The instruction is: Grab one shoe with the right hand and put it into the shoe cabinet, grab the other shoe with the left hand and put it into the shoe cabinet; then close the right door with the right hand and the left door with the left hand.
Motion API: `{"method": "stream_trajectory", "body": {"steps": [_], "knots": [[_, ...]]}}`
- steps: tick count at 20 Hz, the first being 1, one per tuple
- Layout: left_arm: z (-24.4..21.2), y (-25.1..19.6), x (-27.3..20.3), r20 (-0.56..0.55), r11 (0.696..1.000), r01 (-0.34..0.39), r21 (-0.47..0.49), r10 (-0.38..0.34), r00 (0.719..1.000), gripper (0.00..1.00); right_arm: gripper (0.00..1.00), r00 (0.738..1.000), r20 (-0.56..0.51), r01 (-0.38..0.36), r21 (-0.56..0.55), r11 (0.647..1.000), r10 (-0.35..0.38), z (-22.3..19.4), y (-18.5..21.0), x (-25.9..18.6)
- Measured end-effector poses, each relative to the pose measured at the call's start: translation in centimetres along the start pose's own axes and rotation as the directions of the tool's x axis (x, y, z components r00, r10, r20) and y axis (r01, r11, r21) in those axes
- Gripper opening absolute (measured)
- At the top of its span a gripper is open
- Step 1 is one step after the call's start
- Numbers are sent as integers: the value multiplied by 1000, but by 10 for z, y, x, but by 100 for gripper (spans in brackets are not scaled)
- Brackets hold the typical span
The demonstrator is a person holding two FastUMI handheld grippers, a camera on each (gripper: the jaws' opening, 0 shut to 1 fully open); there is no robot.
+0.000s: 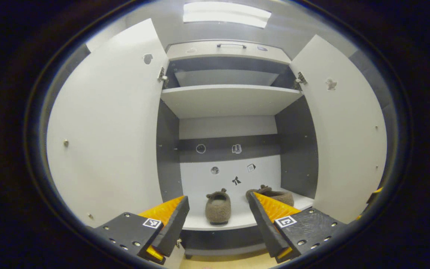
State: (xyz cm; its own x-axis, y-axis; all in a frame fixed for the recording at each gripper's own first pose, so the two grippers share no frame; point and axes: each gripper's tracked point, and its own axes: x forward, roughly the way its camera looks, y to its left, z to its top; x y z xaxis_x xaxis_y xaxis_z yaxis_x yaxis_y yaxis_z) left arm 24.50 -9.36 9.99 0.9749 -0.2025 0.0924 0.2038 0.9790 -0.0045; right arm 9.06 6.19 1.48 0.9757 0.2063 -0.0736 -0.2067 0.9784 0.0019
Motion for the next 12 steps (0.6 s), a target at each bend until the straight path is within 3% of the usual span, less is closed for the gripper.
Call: {"method": "stream_trajectory", "body": {"steps": [4,5,6,7,8,11,12], "knots": [[3,10,-41,0,1000,-14,-14,14,1000,97,97,1000,20,1,5,1000,-1,10,-2,-12],[6,14,-51,4,1000,-22,-14,22,1000,94,97,1000,25,3,7,1000,-4,12,-3,-14],[7,18,-60,6,999,-31,-10,31,999,100,98,1000,27,5,9,1000,-5,14,-4,-17],[8,22,-70,7,999,-39,-5,39,999,87,98,1000,29,6,10,1000,-6,15,-5,-20],[8,24,-80,5,999,-42,-2,42,999,87,98,999,33,7,12,1000,-8,17,-5,-23],[5,28,-102,-4,999,-47,0,47,999,100,96,999,43,16,13,1000,-17,21,-9,-31],[5,29,-109,-8,999,-50,0,50,999,98,96,999,44,16,17,1000,-17,21,-10,-34]]}}
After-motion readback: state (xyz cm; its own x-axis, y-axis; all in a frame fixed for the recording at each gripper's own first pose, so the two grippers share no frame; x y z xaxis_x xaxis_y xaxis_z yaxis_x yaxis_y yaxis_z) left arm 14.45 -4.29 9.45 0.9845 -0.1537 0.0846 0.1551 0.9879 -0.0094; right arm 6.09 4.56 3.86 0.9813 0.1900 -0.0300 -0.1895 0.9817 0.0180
